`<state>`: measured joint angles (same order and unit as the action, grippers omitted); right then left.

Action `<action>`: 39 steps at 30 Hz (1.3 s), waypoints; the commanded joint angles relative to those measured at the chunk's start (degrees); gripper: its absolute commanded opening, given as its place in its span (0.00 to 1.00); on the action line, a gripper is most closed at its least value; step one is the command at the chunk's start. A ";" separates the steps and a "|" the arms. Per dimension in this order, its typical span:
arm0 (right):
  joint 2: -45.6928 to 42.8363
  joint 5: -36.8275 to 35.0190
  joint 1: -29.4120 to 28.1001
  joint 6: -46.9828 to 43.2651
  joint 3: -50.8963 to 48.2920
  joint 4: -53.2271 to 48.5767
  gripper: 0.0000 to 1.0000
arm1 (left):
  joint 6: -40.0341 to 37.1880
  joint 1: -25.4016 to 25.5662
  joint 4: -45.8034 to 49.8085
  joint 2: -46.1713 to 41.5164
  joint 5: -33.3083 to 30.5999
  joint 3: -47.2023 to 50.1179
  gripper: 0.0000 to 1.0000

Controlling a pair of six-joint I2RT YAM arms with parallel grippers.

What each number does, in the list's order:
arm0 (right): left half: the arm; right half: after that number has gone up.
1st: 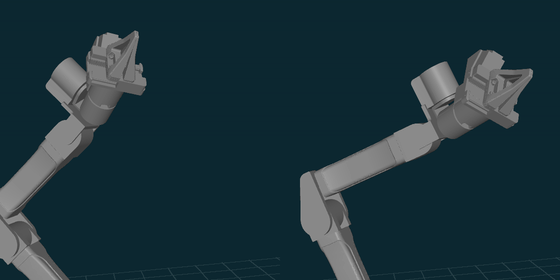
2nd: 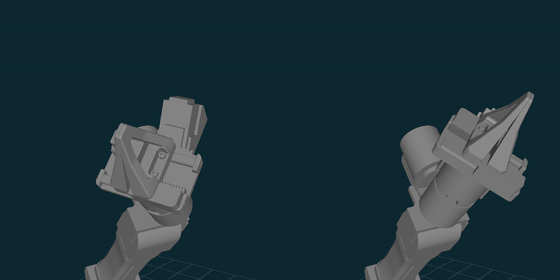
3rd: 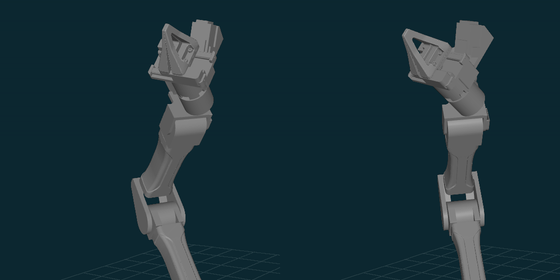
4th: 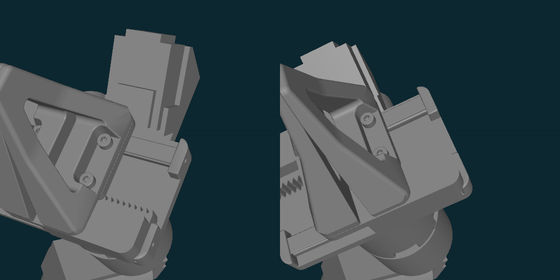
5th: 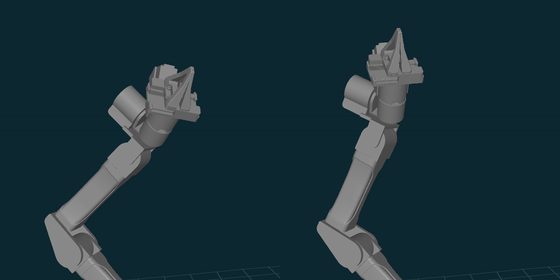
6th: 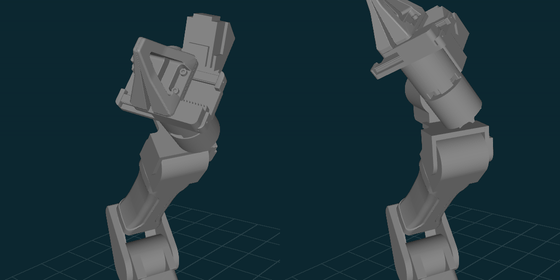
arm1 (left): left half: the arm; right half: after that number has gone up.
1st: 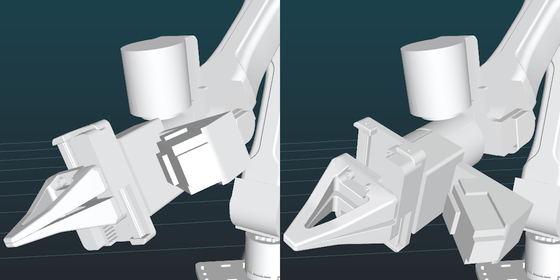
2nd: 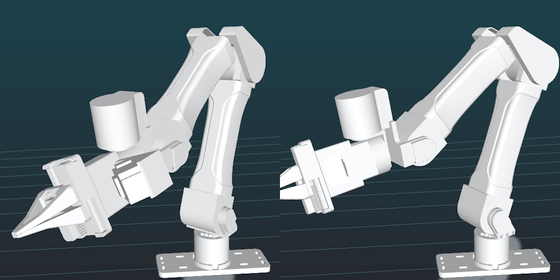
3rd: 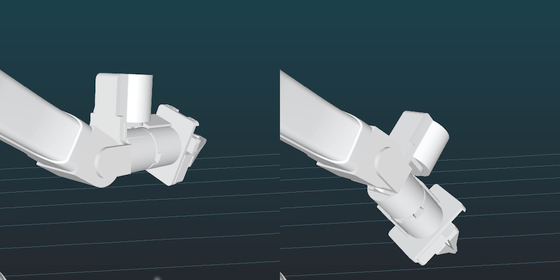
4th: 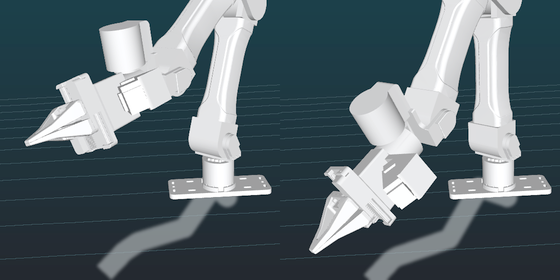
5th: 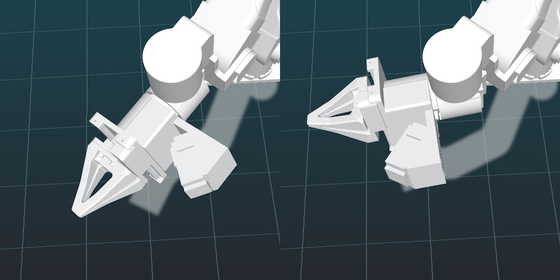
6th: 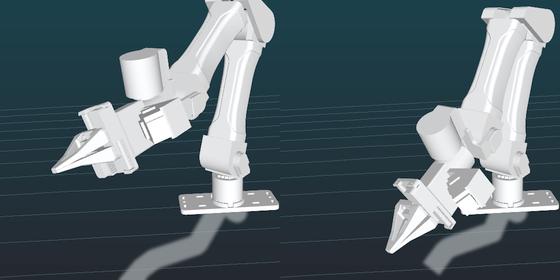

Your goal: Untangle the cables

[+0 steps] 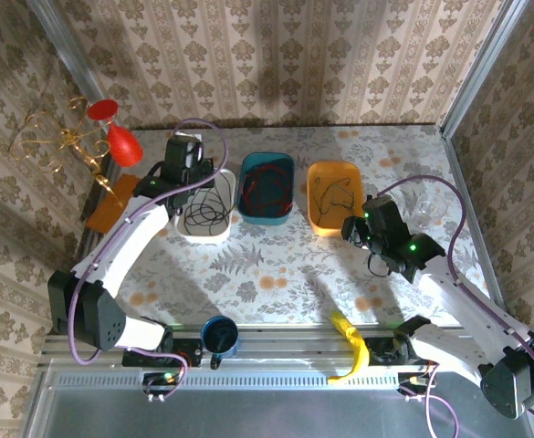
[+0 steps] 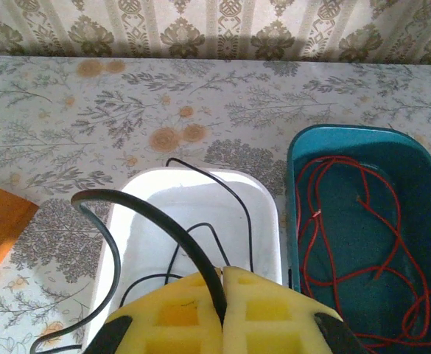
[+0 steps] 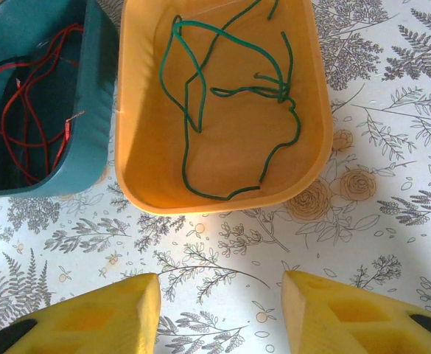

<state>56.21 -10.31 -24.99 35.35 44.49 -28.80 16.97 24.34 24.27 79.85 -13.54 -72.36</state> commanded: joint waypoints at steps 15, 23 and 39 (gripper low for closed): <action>0.00 -1.65 0.20 -0.86 2.27 -1.50 0.49 | -12.55 9.18 5.81 2.91 -26.25 -7.44 0.00; -0.31 -1.69 0.21 -0.72 1.78 -1.55 0.49 | -7.37 9.03 2.84 0.83 -13.17 -6.32 0.00; -0.79 -2.44 0.21 -0.61 1.49 -1.61 0.49 | 1.16 -1.91 -1.16 5.55 -0.60 0.21 0.00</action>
<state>56.10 -10.98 -24.99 34.87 44.95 -28.97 16.10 24.47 24.18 83.61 -16.29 -73.06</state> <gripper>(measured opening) 0.487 0.052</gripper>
